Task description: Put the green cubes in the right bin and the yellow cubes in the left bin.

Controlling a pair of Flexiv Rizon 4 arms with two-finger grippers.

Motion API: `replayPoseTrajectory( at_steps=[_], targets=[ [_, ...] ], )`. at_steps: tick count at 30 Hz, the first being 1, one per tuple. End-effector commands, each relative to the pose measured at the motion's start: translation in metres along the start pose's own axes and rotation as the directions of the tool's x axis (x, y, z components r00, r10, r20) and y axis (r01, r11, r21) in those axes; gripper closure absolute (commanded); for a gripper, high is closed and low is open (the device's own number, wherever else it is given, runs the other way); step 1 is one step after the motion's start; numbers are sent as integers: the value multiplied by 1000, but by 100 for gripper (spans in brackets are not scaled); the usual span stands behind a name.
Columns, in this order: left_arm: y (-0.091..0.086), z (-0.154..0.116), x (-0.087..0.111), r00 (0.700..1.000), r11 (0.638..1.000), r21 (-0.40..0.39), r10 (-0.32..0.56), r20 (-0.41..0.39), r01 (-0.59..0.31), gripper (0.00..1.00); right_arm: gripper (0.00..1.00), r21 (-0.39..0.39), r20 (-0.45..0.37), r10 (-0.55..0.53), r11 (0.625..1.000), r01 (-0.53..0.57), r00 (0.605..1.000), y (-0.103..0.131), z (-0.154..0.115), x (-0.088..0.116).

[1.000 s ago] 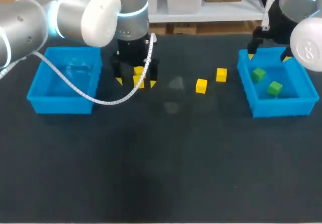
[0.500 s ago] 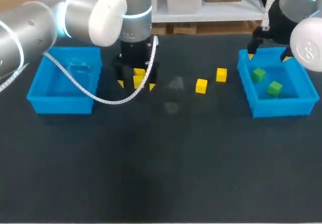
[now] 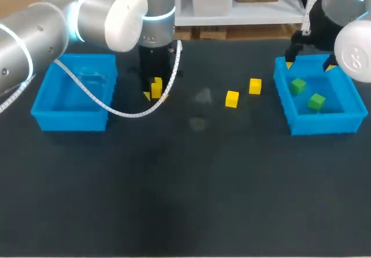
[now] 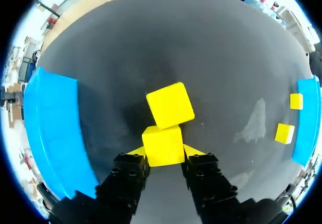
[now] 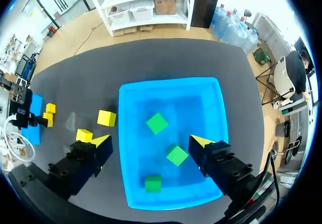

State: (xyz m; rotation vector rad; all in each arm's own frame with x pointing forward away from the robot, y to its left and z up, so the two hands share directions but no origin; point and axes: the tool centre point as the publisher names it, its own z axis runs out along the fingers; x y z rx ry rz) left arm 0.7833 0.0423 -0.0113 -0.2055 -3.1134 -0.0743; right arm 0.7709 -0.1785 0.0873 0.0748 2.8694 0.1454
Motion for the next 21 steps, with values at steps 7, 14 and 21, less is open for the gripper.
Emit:
replayPoseTrajectory(
  at_steps=[7, 14, 21],
  targets=[
    [42, -79, 53, 955, 993, -59, 110, 277, -97, 100, 0, 2, 8, 2, 1000, -2, 1000, -1, -1, 3],
    [97, -124, 77, 927, 998, -48, 46, 372, -30, 100, 0, 2, 8, 2, 1000, -2, 1000, -1, -1, 3],
    [151, -120, 91, 929, 993, -56, -75, 363, 103, 100, 0, 2, 8, 2, 1000, -2, 1000, -1, -1, 3]
  ],
)
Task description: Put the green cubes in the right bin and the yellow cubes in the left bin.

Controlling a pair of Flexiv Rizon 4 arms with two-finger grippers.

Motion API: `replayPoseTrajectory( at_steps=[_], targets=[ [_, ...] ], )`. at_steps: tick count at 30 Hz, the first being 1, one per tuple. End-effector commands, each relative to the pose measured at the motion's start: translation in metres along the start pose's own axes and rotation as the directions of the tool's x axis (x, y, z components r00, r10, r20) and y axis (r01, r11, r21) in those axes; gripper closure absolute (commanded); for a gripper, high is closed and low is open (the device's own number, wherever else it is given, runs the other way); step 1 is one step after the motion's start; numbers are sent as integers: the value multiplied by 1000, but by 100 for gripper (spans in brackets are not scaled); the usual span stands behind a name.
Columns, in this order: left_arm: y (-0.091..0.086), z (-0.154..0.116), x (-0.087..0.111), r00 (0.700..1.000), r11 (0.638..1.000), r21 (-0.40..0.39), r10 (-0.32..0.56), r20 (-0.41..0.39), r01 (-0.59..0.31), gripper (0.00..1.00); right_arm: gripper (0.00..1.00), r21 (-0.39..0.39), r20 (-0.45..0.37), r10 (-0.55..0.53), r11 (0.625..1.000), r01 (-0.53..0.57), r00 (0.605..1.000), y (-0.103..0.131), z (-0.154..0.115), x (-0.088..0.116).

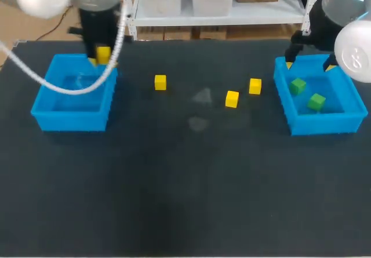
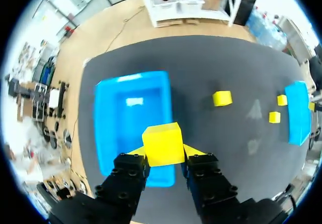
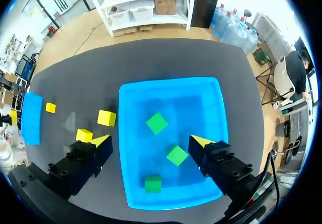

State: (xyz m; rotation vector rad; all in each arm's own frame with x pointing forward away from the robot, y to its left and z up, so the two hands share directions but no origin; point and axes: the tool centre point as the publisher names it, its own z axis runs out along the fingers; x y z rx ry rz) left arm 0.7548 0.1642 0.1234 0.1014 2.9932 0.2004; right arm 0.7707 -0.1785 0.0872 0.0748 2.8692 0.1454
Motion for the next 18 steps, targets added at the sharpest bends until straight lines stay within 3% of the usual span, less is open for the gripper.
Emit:
replayPoseTrajectory(
  at_steps=[1, 5, 6, 7, 8, 14, 18],
  targets=[
    [35, 9, 45, 978, 999, 28, -50, 202, 45, 100, 0, 2, 8, 2, 1000, -2, 1000, -1, -1, 3],
    [41, 25, 53, 986, 998, 34, -64, 155, 60, 100, 0, 2, 8, 2, 1000, -2, 1000, -1, -1, 3],
    [42, 29, 55, 988, 997, 45, -70, 140, 65, 66, 0, 2, 8, 2, 1000, -2, 1000, -1, -1, 3],
    [42, 32, 55, 989, 996, 52, -75, 125, 69, 23, 0, 2, 8, 2, 1000, -2, 1000, -1, -1, 3],
    [42, 35, 56, 990, 996, 58, -72, 123, 65, 0, 0, 2, 8, 2, 1000, -2, 1000, -1, -1, 3],
    [35, 34, 47, 990, 998, 41, -52, 134, 47, 0, 0, 2, 8, 2, 1000, -2, 1000, -1, -1, 3],
    [12, 17, 28, 983, 997, 75, -20, 182, 7, 0, 0, 2, 8, 2, 1000, -2, 1000, -1, -1, 3]
  ],
)
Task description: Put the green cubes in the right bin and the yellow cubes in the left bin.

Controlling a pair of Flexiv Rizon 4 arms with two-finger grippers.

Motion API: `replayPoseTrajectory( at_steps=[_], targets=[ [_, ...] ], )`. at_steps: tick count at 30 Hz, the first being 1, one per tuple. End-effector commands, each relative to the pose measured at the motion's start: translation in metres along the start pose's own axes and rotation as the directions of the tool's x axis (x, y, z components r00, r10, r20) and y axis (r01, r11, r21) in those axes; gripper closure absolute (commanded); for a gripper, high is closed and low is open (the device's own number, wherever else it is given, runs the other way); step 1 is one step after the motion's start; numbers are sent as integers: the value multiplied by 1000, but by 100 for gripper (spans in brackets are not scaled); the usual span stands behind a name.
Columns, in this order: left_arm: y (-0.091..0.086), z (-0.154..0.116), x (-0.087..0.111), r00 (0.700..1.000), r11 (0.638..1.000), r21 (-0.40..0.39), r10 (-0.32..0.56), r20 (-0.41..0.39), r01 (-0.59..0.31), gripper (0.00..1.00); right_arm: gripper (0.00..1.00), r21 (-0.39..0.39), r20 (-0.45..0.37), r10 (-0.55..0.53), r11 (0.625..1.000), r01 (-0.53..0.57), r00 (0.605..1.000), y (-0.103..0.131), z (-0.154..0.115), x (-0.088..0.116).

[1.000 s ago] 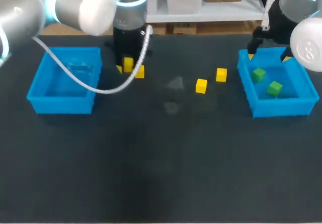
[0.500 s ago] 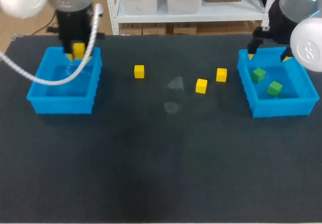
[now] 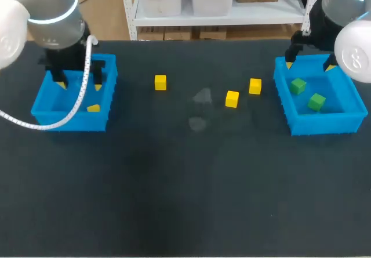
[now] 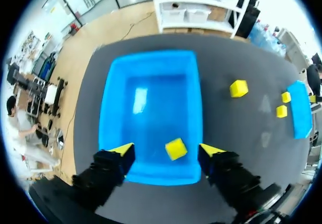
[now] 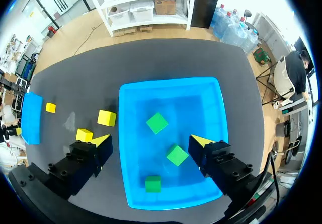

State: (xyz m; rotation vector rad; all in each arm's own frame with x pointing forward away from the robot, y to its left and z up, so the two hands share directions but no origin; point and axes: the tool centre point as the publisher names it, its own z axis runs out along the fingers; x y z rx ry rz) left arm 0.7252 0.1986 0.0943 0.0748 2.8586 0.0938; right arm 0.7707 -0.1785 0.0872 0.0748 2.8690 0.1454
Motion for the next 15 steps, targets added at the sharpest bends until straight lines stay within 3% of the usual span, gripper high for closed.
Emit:
replayPoseTrajectory(
  at_steps=[1, 9, 12, 15],
  targets=[
    [-26, -14, -14, 998, 999, 32, 23, 52, -25, 0, 0, 2, 8, 2, 1000, -2, 1000, -1, -1, 3],
    [-114, -17, -49, 992, 976, 186, 106, 68, -117, 0, 0, 2, 8, 2, 1000, -2, 1000, -1, -1, 3],
    [-146, -13, -60, 984, 968, 185, 160, 74, -172, 0, 0, 2, 8, 2, 1000, -2, 1000, -1, -1, 3],
    [-166, 5, -70, 979, 966, 160, 195, 58, -202, 0, 0, 2, 8, 2, 1000, -2, 1000, -1, -1, 3]
  ],
)
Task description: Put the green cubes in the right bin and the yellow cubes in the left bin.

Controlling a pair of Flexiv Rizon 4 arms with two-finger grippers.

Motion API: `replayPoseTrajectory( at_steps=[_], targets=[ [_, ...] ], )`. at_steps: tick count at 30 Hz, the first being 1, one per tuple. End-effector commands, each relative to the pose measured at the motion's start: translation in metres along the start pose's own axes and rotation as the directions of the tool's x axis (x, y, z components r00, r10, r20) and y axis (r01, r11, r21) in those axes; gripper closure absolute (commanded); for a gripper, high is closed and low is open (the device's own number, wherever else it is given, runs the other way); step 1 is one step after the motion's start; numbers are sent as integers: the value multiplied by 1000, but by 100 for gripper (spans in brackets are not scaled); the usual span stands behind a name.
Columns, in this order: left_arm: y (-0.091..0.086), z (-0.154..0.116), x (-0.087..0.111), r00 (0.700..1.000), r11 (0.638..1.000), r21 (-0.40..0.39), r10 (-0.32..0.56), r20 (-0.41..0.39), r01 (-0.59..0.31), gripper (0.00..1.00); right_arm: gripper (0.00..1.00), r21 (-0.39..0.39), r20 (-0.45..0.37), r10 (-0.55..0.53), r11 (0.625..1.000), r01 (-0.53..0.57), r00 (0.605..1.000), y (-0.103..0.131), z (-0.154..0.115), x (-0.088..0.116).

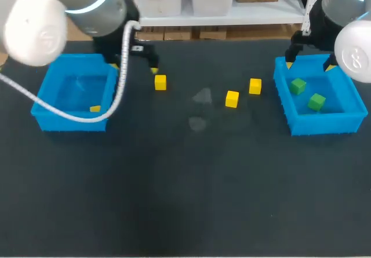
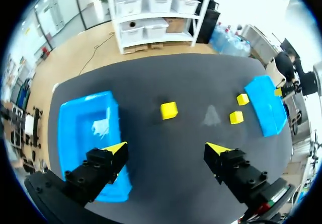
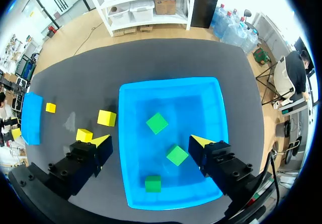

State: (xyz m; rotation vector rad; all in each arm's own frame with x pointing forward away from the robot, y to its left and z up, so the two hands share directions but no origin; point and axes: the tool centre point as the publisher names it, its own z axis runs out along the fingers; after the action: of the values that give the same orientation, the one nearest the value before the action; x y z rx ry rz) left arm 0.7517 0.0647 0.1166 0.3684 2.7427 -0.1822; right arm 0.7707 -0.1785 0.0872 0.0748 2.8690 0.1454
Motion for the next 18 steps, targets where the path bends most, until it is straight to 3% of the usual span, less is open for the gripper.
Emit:
replayPoseTrajectory(
  at_steps=[1, 7, 18],
  targets=[
    [-25, 45, -35, 997, 998, -56, 13, -79, -17, 0, 0, 2, 8, 2, 1000, -2, 1000, 0, -1, 3],
    [-23, 84, -37, 990, 994, -105, -39, -134, 25, 0, 0, 2, 8, 2, 1000, -2, 1000, 0, -1, 3],
    [-14, 118, -51, 986, 985, -150, -109, -128, 89, 0, 0, 2, 8, 2, 1000, -2, 1000, 0, -1, 3]
  ],
)
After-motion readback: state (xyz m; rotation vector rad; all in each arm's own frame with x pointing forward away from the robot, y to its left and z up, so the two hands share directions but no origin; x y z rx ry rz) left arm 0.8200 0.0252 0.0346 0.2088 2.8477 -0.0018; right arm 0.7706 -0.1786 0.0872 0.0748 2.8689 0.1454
